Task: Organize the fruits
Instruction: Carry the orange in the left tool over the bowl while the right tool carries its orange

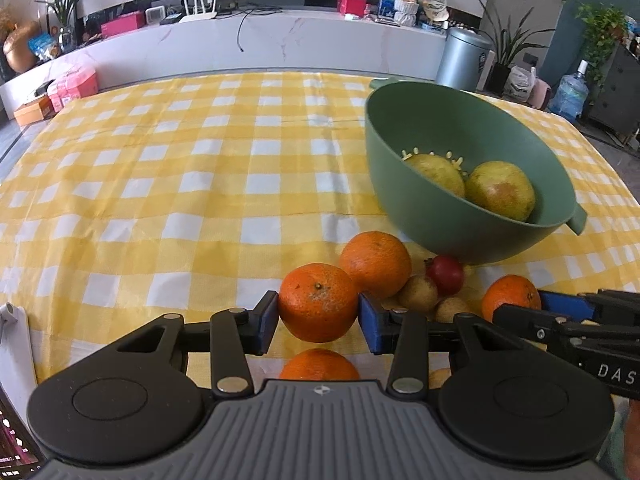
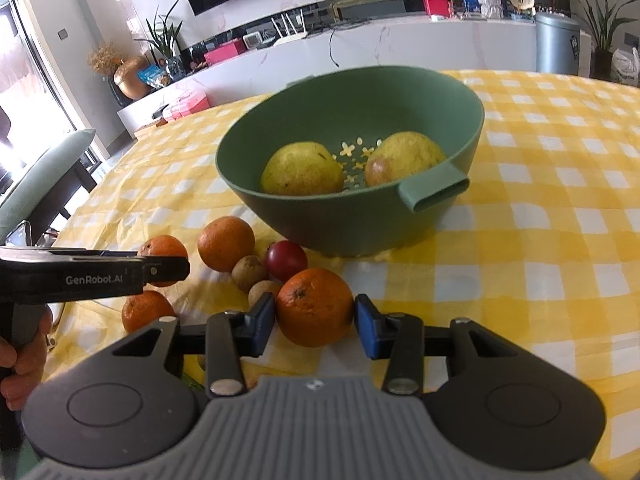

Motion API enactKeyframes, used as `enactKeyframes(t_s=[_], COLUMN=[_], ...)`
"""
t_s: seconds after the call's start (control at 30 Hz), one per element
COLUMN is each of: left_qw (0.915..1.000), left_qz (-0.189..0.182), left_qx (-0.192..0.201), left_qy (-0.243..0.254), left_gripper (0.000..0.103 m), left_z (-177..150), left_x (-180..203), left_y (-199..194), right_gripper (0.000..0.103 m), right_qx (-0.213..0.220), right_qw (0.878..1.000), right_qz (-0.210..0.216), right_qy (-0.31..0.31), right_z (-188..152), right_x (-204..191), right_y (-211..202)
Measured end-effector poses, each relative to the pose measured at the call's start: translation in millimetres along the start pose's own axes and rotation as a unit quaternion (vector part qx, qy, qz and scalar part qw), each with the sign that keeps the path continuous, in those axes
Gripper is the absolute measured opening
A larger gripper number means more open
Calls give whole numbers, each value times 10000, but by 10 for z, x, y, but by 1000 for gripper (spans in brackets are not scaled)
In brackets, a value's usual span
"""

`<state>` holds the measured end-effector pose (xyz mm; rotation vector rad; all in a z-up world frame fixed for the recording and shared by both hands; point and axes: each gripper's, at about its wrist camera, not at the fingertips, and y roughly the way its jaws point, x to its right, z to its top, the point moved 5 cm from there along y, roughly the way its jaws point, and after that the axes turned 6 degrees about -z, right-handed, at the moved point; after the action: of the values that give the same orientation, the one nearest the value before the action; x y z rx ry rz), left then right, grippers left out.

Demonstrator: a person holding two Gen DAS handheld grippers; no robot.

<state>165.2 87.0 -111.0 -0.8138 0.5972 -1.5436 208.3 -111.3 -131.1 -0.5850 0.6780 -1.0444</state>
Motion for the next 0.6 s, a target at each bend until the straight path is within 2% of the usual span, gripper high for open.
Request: enactKeyframes(t_s=[0.37, 0.6], left_qw=[9988, 9962], left_qz=[-165, -476], left_qx=[443, 674], left_qy=[137, 292], left_gripper=[48, 48], left_z=[91, 229], left_x=[164, 365], left_y=[-208, -345], right_gripper=[40, 40], right_qx=[455, 801], right_qw=[9988, 9965], right_qz=[102, 87], right_qy=[-167, -202], right_z=[22, 103], right_x=[-66, -58], right_y=[-254, -495])
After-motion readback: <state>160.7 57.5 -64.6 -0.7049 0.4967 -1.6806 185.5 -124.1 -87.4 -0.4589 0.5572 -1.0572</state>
